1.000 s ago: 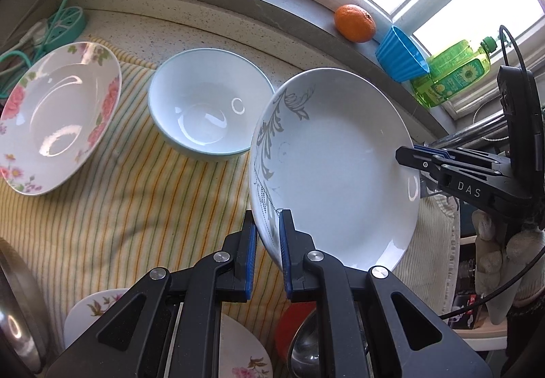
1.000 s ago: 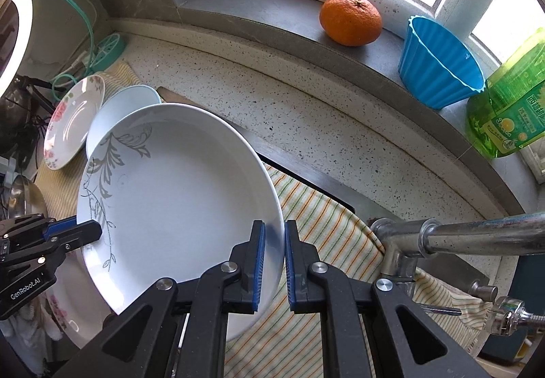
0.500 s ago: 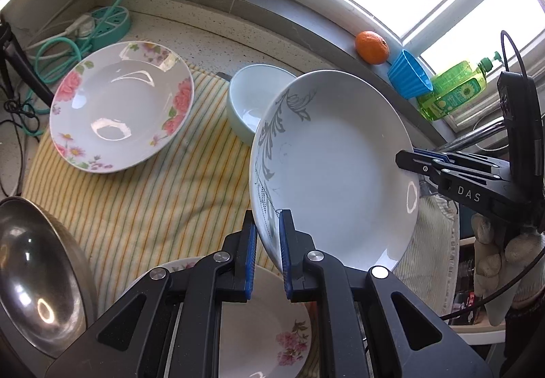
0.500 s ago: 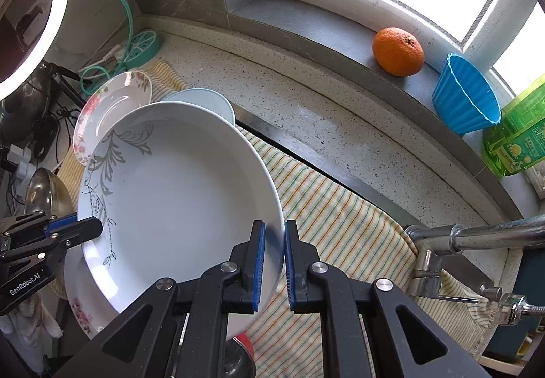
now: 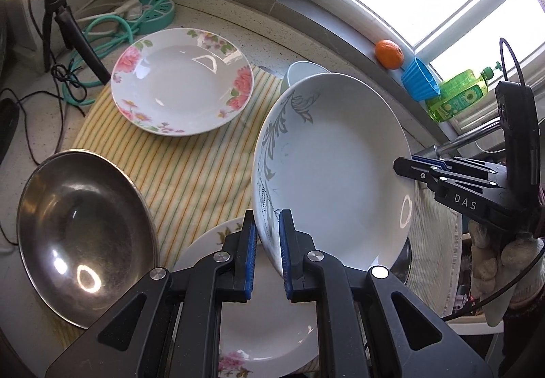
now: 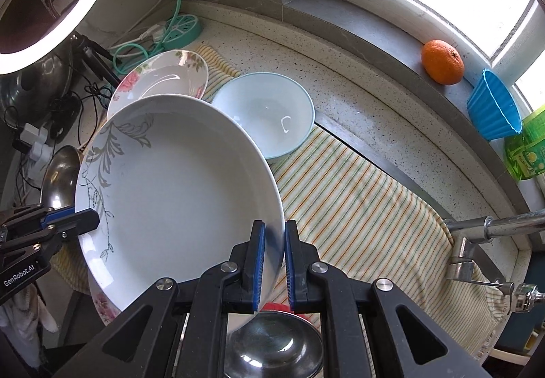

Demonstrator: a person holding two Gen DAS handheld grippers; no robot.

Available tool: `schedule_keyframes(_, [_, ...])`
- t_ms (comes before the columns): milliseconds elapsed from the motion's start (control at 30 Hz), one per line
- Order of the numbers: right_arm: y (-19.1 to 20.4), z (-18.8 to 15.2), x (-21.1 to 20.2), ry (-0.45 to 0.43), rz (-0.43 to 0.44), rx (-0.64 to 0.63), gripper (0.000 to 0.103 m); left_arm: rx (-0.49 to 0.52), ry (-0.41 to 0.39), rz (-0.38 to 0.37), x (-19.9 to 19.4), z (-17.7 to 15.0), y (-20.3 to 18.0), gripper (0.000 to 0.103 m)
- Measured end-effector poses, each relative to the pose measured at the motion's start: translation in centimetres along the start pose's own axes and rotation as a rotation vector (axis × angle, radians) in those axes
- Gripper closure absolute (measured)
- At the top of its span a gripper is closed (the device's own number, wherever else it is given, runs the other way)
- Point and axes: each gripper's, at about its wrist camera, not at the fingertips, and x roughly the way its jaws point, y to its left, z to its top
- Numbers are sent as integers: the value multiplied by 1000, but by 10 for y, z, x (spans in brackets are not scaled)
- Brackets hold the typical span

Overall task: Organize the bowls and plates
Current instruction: 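Lower the grey-leaf plate onto the pink-flowered plate with both grippers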

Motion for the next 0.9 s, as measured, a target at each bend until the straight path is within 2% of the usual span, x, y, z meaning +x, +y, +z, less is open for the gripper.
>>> schedule_keyframes(467, [43, -36, 6, 56, 14, -33, 93, -40, 23, -2, -18, -36, 27, 92])
schedule_keyframes(900, [58, -71, 27, 130, 49, -21, 93, -60, 39, 15, -19, -61, 39, 92])
